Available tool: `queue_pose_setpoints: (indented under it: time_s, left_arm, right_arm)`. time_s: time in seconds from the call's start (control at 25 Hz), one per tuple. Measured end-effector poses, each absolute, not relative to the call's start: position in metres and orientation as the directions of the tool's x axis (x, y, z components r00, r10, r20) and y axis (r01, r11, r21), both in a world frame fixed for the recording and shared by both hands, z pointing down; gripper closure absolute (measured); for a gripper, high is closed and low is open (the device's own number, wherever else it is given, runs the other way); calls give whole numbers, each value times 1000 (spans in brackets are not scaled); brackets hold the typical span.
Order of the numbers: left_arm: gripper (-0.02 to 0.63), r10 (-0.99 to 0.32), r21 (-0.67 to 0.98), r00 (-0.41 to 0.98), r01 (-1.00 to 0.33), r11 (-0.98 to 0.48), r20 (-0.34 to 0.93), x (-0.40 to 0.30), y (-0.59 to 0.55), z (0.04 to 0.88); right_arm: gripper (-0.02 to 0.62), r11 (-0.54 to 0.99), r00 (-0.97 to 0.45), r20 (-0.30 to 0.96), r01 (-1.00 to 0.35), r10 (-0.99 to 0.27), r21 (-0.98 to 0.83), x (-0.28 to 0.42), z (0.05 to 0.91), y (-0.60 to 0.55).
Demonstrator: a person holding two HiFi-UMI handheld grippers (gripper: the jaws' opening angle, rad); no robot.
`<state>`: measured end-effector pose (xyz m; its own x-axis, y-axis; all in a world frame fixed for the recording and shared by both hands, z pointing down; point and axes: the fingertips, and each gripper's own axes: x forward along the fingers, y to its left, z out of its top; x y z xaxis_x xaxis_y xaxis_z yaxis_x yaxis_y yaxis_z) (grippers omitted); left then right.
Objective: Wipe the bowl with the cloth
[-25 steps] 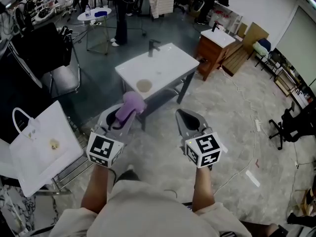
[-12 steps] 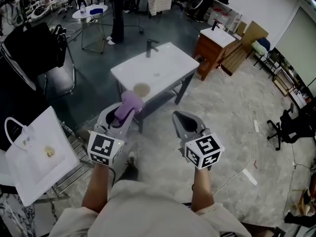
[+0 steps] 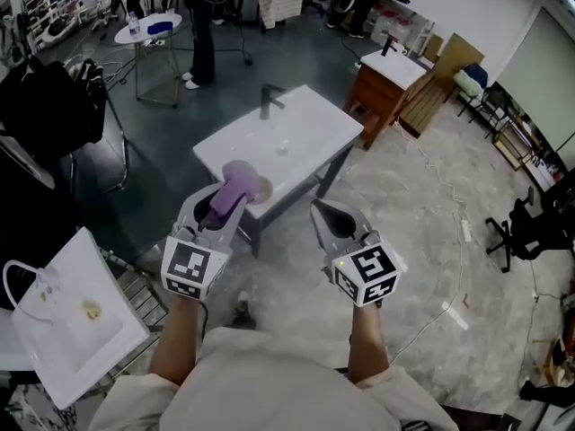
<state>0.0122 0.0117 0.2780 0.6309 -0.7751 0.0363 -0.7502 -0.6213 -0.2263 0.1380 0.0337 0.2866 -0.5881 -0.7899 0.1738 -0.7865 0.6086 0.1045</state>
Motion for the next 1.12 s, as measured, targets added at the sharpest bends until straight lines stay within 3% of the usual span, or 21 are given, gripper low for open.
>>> queue_pose_setpoints:
  time_s: [0.2, 0.52, 0.88, 1.12]
  left_arm:
    - [489, -768, -221, 638, -743, -632, 50, 1, -28, 285]
    - [489, -772, -203, 632, -749, -631, 70, -31, -85, 294]
    - [489, -771, -170, 627, -752, -636, 111, -60, -129, 333]
    - [488, -769, -152, 627, -754, -639, 125, -64, -147, 353]
  right_arm:
    - [592, 638, -618, 199, -768, -760, 50, 123, 294, -2]
    - [591, 645, -573, 323, -740, -753, 191, 90, 319, -59]
    - [591, 701, -616, 366, -691, -698, 174, 53, 358, -98]
    - [591, 683, -545, 469, -703, -695, 197, 51, 405, -126]
